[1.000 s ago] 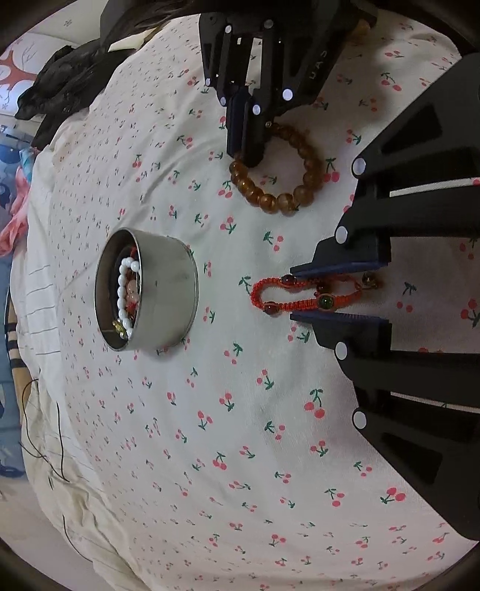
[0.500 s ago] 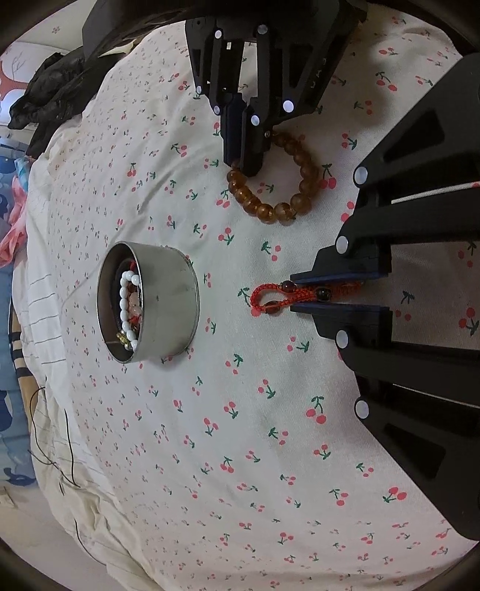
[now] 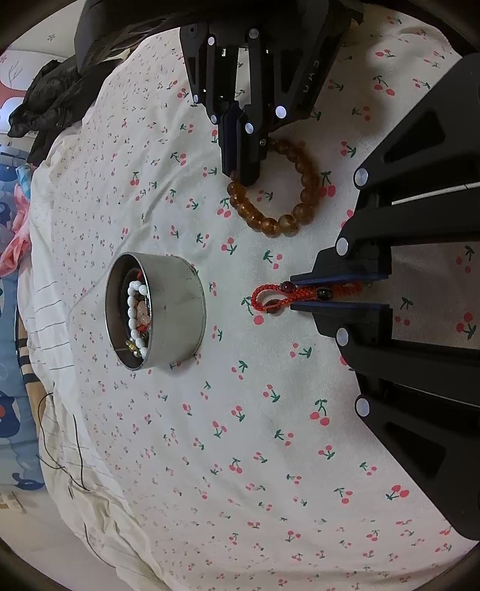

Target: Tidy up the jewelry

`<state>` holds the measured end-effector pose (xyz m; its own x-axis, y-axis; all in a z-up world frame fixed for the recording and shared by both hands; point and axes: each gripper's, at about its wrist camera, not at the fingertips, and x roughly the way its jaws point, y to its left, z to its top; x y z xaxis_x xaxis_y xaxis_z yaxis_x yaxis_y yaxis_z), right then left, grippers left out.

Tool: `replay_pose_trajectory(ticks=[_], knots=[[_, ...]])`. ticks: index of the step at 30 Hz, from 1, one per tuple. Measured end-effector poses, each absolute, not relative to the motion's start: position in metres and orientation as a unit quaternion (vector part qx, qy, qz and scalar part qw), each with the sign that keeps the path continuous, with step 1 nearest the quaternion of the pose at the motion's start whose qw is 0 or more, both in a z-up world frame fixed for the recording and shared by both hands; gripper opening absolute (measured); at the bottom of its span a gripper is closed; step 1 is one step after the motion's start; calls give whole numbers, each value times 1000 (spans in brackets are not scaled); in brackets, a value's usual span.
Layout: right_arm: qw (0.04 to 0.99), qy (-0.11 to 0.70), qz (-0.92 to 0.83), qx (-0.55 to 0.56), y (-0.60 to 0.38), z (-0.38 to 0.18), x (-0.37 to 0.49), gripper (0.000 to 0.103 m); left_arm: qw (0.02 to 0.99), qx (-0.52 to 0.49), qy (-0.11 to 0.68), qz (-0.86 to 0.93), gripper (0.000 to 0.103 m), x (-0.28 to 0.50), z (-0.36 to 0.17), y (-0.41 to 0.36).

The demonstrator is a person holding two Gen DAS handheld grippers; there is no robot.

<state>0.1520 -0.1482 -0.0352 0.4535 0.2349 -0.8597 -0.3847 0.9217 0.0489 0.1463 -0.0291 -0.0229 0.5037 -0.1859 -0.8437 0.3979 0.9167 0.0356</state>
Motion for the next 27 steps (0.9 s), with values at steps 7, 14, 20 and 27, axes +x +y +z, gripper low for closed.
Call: replay_pose_trajectory(ticks=[7, 14, 20, 27], knots=[[846, 494, 183, -80, -147, -37, 152, 13, 861, 121, 470, -150, 14, 149, -27, -28], [842, 501, 183, -85, -146, -40, 153, 15, 862, 121, 471, -143, 20, 150, -29, -27], [838, 504, 187, -91, -144, -42, 152, 20, 862, 122, 471, -143, 20, 150, -29, -27], [838, 504, 185, -91, -143, -43, 152, 20, 860, 121, 475, -142, 22, 152, -32, -26]])
